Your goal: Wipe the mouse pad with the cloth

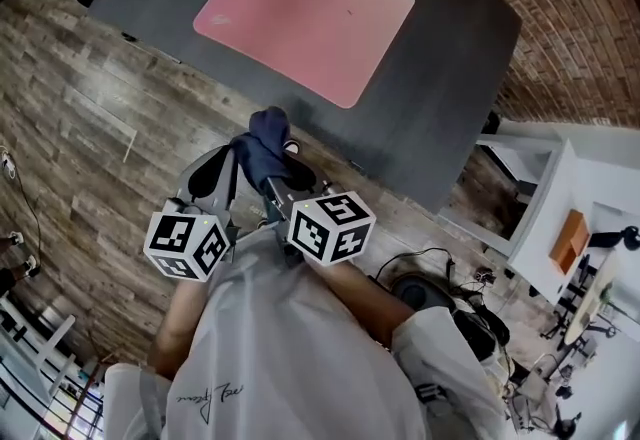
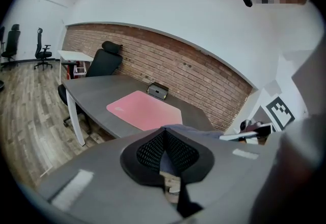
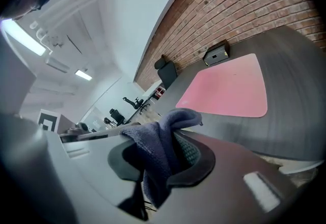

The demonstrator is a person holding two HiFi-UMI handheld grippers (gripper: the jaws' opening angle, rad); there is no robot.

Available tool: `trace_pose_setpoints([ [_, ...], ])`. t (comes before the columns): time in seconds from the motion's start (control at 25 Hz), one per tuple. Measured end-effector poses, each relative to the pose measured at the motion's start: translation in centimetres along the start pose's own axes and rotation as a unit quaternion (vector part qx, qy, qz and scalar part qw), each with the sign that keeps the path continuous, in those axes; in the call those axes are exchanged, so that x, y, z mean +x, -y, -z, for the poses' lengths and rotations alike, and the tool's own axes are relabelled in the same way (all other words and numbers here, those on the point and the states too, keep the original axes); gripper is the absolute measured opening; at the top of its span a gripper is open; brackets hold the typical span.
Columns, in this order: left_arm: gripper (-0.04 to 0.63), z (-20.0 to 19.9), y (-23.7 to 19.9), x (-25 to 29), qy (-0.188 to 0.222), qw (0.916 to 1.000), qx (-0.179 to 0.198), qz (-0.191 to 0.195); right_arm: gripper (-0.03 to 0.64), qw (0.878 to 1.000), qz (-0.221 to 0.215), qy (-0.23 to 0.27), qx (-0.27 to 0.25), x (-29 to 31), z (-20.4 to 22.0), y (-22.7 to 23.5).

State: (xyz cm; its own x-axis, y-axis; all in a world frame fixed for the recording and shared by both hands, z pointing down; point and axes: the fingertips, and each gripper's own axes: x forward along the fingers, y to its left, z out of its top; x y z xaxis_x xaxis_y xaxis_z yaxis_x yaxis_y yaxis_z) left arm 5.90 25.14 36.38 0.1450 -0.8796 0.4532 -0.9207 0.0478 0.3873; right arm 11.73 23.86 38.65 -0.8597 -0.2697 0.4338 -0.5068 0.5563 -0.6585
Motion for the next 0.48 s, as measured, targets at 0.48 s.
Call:
trace_pose_setpoints([
  [0.48,0.014,-3.7,2.2,8.7,-0.06,0.9964,0.042,0.043,0.087,0.996,0.024,0.064,0.061,0.8,-7.0,5.9],
])
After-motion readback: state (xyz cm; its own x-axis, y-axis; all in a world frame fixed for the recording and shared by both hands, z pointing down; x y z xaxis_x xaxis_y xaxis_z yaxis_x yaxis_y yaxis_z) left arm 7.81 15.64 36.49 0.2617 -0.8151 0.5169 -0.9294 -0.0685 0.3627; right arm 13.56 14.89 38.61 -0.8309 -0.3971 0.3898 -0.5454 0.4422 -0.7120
